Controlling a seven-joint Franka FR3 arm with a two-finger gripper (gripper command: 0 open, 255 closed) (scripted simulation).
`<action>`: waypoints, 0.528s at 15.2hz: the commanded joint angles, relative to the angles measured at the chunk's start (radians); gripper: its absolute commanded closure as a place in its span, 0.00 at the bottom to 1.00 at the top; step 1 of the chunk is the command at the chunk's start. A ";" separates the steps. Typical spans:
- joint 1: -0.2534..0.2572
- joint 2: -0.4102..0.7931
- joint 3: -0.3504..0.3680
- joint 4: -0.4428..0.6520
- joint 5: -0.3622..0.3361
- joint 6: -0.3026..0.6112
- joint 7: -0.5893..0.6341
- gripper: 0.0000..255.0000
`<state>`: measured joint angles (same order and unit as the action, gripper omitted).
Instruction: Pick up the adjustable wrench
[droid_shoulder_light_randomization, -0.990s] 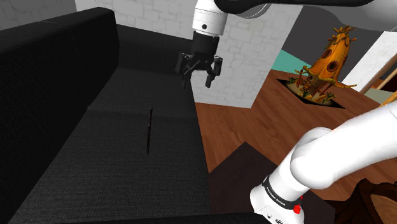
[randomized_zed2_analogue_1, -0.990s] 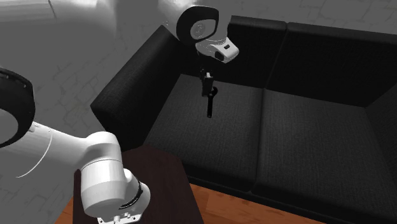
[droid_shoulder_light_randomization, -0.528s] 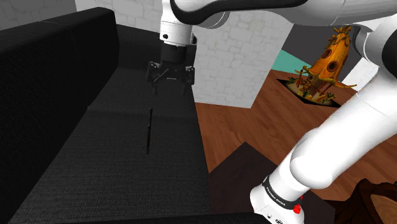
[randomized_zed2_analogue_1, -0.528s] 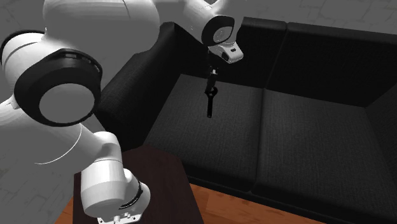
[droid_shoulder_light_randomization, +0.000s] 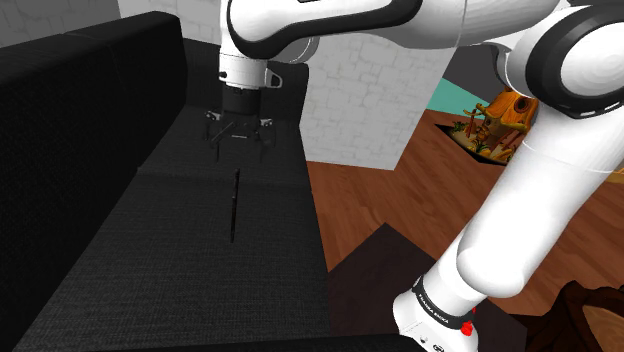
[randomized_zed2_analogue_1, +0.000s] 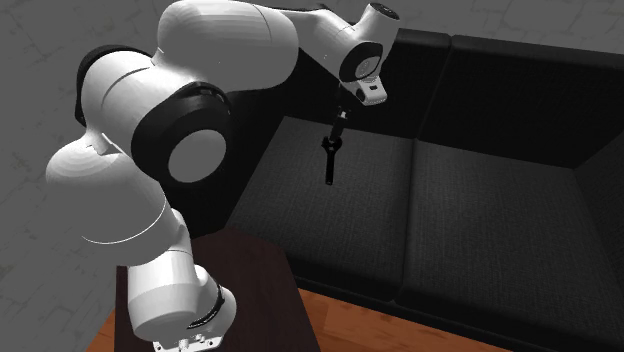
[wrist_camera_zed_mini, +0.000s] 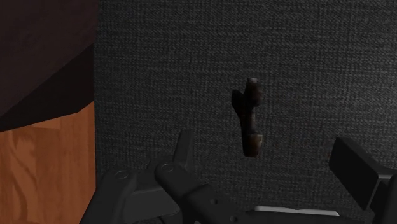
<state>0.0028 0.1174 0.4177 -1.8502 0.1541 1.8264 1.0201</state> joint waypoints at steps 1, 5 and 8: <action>0.002 0.010 0.001 -0.017 -0.002 0.026 0.002 0.00; 0.003 0.020 0.000 -0.040 -0.005 0.059 -0.001 0.00; 0.004 0.020 0.001 -0.041 -0.005 0.060 -0.001 1.00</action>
<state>0.0064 0.1370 0.4183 -1.8905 0.1496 1.8851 1.0193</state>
